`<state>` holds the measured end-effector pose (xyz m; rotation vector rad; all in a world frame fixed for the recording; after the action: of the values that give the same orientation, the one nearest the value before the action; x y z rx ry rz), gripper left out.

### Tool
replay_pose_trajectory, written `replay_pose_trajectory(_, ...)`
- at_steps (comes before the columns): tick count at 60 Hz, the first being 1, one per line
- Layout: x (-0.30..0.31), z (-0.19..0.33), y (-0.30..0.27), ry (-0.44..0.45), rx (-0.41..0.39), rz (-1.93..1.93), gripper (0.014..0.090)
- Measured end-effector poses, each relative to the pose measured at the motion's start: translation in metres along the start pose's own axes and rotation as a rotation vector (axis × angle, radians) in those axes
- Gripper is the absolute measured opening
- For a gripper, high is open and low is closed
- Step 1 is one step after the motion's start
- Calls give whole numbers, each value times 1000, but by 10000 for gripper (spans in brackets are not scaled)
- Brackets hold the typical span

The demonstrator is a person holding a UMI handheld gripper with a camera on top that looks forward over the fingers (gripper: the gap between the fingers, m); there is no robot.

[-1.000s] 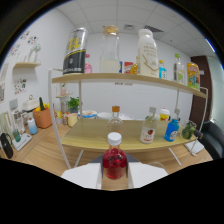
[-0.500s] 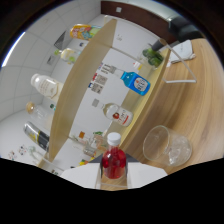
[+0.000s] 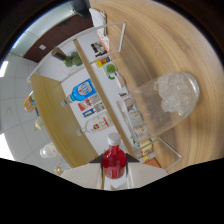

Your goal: Make me a cup of Vodka Sunrise.

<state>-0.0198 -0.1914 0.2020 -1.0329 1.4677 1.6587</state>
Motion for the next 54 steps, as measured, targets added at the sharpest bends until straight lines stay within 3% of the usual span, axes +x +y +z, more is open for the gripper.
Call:
replay_pose_trajectory(17,-3,-2,8,-3,-13,-42,340)
replay_pose_trajectory(36,-47,-3,73,45,-4,-1112,342)
replay_pose_trajectory(46,2,5,93,136,-35,-1557,339)
replay_pose_trajectory(54,78,12,85,273,-97,-1713,339)
